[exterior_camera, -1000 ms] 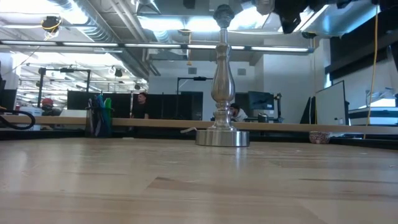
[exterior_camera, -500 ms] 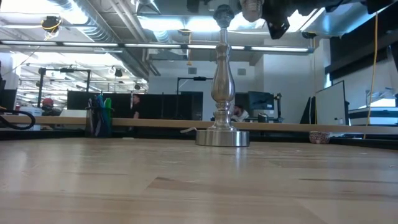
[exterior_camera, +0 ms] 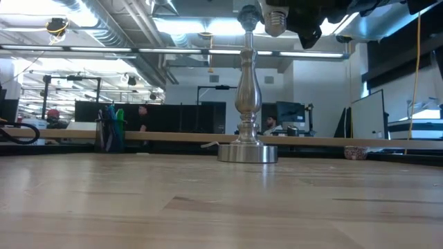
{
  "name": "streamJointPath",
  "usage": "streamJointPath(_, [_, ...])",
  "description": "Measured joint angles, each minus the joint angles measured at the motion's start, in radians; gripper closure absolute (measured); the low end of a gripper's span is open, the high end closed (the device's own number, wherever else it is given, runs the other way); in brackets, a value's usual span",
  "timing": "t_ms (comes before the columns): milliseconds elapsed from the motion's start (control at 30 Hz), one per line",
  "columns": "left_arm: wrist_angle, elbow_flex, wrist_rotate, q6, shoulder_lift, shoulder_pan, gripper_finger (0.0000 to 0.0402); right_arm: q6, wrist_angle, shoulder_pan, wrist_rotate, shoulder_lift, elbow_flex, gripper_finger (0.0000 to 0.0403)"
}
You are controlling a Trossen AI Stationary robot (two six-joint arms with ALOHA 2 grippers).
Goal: Screw lightbulb
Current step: Insert the lightbulb into the lamp
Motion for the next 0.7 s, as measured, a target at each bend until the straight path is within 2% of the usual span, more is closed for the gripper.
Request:
streamJointPath(367, [-0.008,-0.002,-0.027,-0.045,0.032,0.010,0.0106,-0.001,0.002,0.000,0.009,0.000,0.000,0.0244])
streamJointPath(700, [-0.015,-0.002,-0.038,-0.031,0.027,0.008,0.0171,-0.004,-0.001,0.000,0.009,-0.002,0.000,0.0244])
